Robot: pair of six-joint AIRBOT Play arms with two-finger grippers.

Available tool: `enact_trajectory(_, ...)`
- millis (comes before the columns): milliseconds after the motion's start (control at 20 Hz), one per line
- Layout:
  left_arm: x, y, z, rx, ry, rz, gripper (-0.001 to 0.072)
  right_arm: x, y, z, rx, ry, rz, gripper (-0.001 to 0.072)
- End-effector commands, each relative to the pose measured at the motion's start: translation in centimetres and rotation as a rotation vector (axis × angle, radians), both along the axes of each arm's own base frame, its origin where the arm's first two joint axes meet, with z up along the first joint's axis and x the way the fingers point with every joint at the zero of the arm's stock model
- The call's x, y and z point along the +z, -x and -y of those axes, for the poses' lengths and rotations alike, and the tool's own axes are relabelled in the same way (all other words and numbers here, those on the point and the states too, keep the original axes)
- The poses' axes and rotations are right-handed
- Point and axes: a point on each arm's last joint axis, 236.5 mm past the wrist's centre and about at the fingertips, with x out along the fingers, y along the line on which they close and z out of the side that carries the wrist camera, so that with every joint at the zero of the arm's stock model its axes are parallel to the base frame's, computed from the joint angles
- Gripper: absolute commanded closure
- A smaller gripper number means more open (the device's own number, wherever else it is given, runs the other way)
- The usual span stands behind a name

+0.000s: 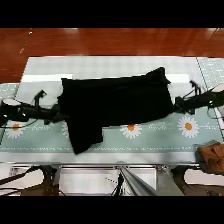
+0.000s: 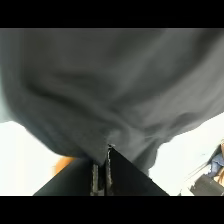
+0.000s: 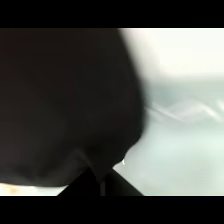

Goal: Fold the shirts.

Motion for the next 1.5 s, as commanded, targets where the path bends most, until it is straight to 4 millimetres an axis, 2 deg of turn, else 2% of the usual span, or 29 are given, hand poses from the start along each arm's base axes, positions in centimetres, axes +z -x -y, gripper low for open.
enact_trajectory(0,10.9,-5.2,-0.4,0.001,-0.028,0.329,0.0685,10.7,-5.5,-1.0,0.025,-0.013,0.324,0.0682)
enact_trajectory(50,16.4,-6.5,-0.3,0.011,-0.035,0.478,0.0685,15.5,-7.0,-1.0,0.014,0.001,0.453,0.0682)
enact_trajectory(100,22.8,-7.2,-0.2,0.020,-0.056,0.650,0.0684,20.5,-8.0,-0.9,0.003,0.024,0.589,0.0682)
enact_trajectory(150,29.0,-7.0,-0.1,0.028,-0.090,0.813,0.0684,26.3,-8.6,-0.8,-0.012,0.062,0.742,0.0682)
enact_trajectory(200,35.7,-6.0,0.1,0.040,-0.139,0.991,0.0684,31.8,-8.4,-0.7,-0.026,0.107,0.885,0.0682)
enact_trajectory(250,41.7,-4.3,0.2,0.054,-0.199,1.164,0.0684,37.7,-7.4,-0.6,-0.044,0.159,1.035,0.0682)
enact_trajectory(300,47.8,-1.7,0.6,0.056,-0.278,1.360,0.0684,43.3,-5.8,-0.6,-0.076,0.212,1.181,0.0682)
enact_trajectory(350,53.1,1.5,1.0,0.072,-0.354,1.532,0.0684,48.1,-3.9,-0.5,-0.115,0.260,1.306,0.0682)
enact_trajectory(450,60.2,7.4,1.0,0.168,-0.474,1.739,0.0685,55.6,1.1,-0.4,-0.201,0.345,1.496,0.0682)
enact_trajectory(500,62.1,9.8,0.9,0.224,-0.483,1.771,0.0685,57.8,3.7,-0.4,-0.244,0.367,1.534,0.0682)
enact_trajectory(600,63.6,13.8,1.1,0.301,-0.467,1.767,0.0685,59.9,8.0,-0.7,-0.300,0.401,1.561,0.0682)
enact_trajectory(750,62.3,17.3,1.3,0.303,-0.556,1.709,0.0686,61.1,13.4,-0.5,-0.356,0.502,1.593,0.0683)
enact_trajectory(850,60.5,18.6,1.1,0.290,-0.617,1.635,0.0686,60.5,15.7,-0.2,-0.372,0.559,1.566,0.0682)
enact_trajectory(900,59.4,19.0,1.0,0.272,-0.643,1.586,0.0686,59.3,16.2,-0.2,-0.363,0.579,1.519,0.0682)
enact_trajectory(1050,56.0,19.9,0.0,0.221,-0.747,1.437,0.0687,53.9,16.6,-0.1,-0.291,0.607,1.298,0.0683)
enact_trajectory(1150,54.2,19.7,-1.3,0.244,-0.773,1.337,0.0687,50.6,16.4,0.3,-0.251,0.613,1.154,0.0682)
enact_trajectory(1250,51.5,18.3,-2.1,0.217,-0.756,1.192,0.0687,48.2,15.5,1.0,-0.205,0.633,1.046,0.0683)
enact_trajectory(1400,45.2,15.2,-3.3,0.091,-0.719,0.880,0.0687,42.5,13.6,2.2,-0.099,0.620,0.787,0.0683)
enact_trajectory(1450,43.9,13.7,-3.5,0.072,-0.693,0.832,0.0687,41.1,12.4,2.3,-0.054,0.607,0.729,0.0683)
